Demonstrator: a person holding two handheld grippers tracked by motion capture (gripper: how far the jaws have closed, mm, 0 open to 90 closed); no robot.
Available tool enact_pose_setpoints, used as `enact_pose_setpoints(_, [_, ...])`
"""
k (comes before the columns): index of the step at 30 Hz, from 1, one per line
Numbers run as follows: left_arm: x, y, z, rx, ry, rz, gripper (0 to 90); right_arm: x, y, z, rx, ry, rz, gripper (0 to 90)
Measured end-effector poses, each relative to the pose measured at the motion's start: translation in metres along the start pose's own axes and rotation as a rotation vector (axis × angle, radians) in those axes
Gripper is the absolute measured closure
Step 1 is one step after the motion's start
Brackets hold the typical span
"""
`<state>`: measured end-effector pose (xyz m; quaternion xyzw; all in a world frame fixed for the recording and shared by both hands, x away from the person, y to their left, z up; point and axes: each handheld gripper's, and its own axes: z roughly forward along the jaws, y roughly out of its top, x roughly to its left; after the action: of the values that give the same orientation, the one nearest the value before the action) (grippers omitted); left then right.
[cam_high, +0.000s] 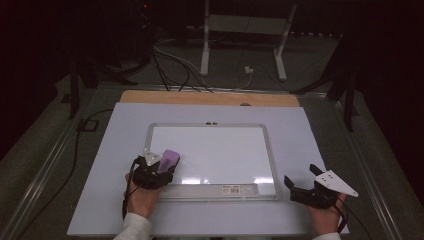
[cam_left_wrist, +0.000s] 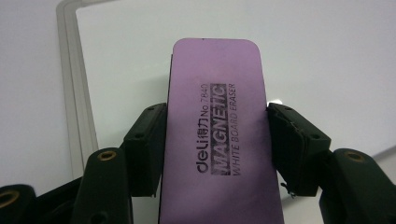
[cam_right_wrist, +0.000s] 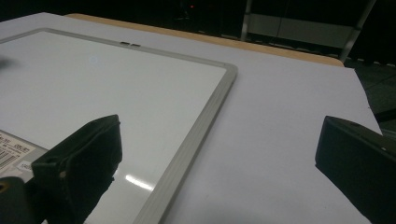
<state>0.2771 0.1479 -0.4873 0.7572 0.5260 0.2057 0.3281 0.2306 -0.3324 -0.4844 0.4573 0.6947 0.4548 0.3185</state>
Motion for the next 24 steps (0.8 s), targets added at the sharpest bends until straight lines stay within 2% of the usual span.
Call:
enact_pose_setpoints(5, [0.0034, -0.0072, 0.0008, 0.014, -0.007, -0.009, 41.9, 0.0004, 0.0001, -0.0001, 0.000, 0.000, 0.001, 0.9])
enact_pose_setpoints(9, [0.0039, -0.0080, 0.0031, 0.017, -0.020, 0.004, 41.4, 0.0004, 0.0002, -0.0001, 0.000, 0.000, 0.002, 0.9])
enact_pose_setpoints(12, [0.0027, -0.0069, 0.0014, -0.015, -0.023, 0.017, 35.5, 0.0002, 0.0002, -0.0002, -0.001, -0.001, 0.002, 0.9])
enact_pose_setpoints(16, [-0.0022, -0.0006, -0.0057, -0.069, -0.038, 0.065, 33.6, 0.0004, 0.0002, -0.0001, 0.000, 0.000, 0.001, 0.9])
enact_pose_setpoints(17, [-0.0032, 0.0009, -0.0063, -0.067, -0.044, 0.081, 34.6, 0.0005, 0.0002, 0.0000, -0.001, 0.000, 0.001, 0.9])
enact_pose_setpoints(20, [-0.0034, 0.0017, -0.0041, -0.050, -0.063, 0.088, 40.2, 0.0005, 0.0002, -0.0002, -0.001, 0.000, 0.001, 0.9])
enact_pose_setpoints(23, [-0.0011, 0.0000, 0.0002, -0.021, -0.066, 0.079, 41.2, 0.0000, 0.0002, -0.0006, -0.004, -0.001, 0.004, 0.9])
enact_pose_setpoints(24, [-0.0005, -0.0007, 0.0005, -0.020, -0.055, 0.084, 40.8, -0.0002, 0.0002, -0.0006, -0.004, -0.001, 0.004, 0.9])
